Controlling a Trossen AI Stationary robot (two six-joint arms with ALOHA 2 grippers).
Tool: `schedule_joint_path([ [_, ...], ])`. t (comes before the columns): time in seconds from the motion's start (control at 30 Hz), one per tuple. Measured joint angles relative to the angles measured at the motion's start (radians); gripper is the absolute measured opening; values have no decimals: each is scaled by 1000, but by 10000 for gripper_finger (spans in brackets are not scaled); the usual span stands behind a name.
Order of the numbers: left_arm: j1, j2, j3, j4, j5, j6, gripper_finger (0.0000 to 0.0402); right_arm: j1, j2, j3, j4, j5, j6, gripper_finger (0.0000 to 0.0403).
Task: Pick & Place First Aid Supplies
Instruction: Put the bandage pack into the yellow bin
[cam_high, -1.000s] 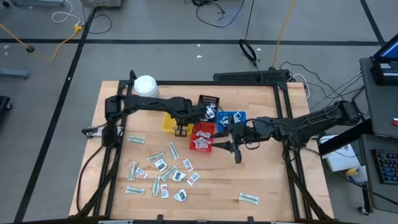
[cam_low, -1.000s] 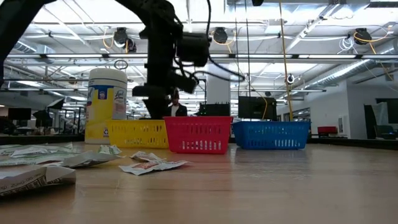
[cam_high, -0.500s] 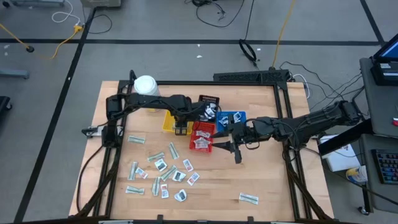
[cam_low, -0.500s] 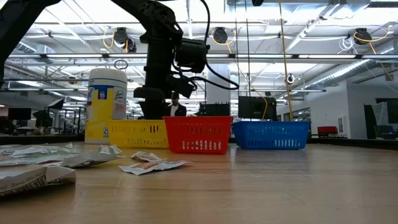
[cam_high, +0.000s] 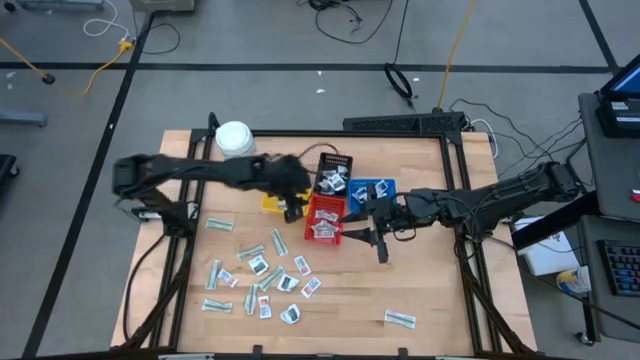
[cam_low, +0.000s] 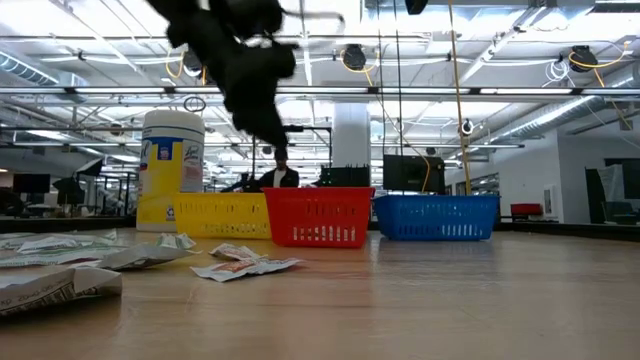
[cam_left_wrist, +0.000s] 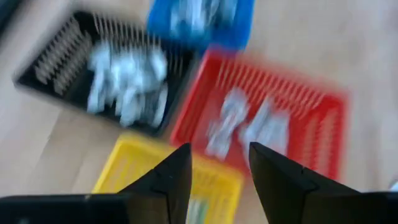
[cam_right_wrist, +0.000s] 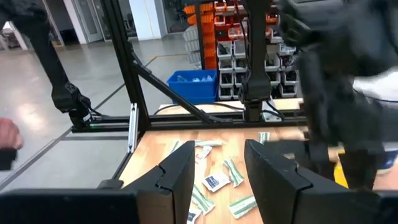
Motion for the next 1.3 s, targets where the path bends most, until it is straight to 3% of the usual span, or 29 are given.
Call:
schedule_joint_path([
  [0.23, -118, -264, -278, 505, 12, -213, 157, 0, 1, 0, -79, -1, 113, 137],
  [0.4, -246, -354, -340, 776, 12, -216, 168, 0, 1, 0, -119, -1, 136, 137],
  [0.53, -324, -382, -342, 880, 4, -172, 174, 0, 1, 0, -146, 25, 229, 137],
  [0.67, -359, -393, -344, 889, -15, -164, 170, 5, 0, 0, -263, 27, 409, 137],
  [0.9, -366, -394, -344, 878, -18, -302, 157, 107, 0, 0, -538, -28, 723, 137],
  [1.3, -366, -393, -344, 863, 18, -335, 161, 377, 22, 0, -644, -99, 1227, 137],
])
